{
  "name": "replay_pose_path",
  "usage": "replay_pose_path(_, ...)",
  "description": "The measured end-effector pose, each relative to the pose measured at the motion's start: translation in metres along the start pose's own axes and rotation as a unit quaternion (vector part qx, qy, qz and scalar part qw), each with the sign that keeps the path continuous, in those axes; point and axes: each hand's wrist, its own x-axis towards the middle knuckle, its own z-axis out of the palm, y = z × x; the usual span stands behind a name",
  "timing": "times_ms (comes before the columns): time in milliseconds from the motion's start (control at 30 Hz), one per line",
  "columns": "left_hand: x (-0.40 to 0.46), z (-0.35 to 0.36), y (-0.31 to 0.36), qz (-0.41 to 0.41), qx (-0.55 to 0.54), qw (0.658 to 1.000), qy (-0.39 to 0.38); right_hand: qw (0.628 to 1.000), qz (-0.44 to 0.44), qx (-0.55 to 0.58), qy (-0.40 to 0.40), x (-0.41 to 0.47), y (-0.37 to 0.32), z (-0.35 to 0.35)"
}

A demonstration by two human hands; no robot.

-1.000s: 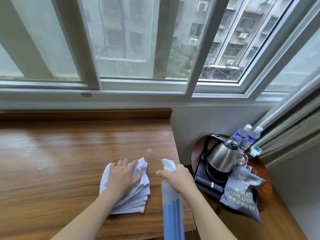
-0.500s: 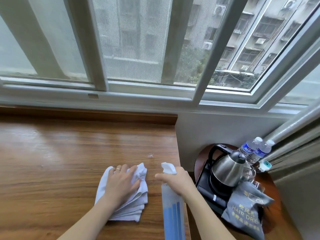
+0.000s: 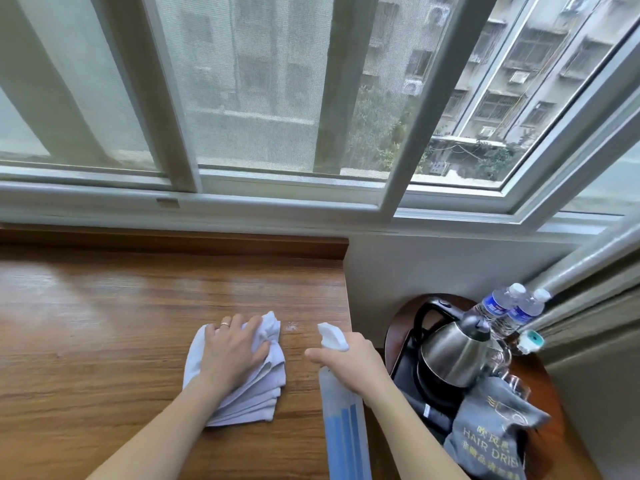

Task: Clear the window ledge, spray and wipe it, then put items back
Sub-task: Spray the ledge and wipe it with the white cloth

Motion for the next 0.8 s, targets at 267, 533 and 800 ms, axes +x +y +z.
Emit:
replay_pose_path(267, 0.034, 0.0, 0.015, 0.01, 0.029, 0.997, -0.066, 1.0, -0.011, 0.009, -0.002, 0.008, -0.004, 0.003)
replay_pose_path(533, -0.02, -0.007, 0.044, 0.063, -0.001, 0.995, -0.072, 1.0, -0.004, 0.031, 0.003, 0.013, -0.005, 0.002)
replay_pose_path(800, -0.025, 0.003, 0.049, 0.107, -0.01, 0.993, -0.04, 0.998, 0.0, 0.054, 0.012, 0.019, -0.006, -0.003)
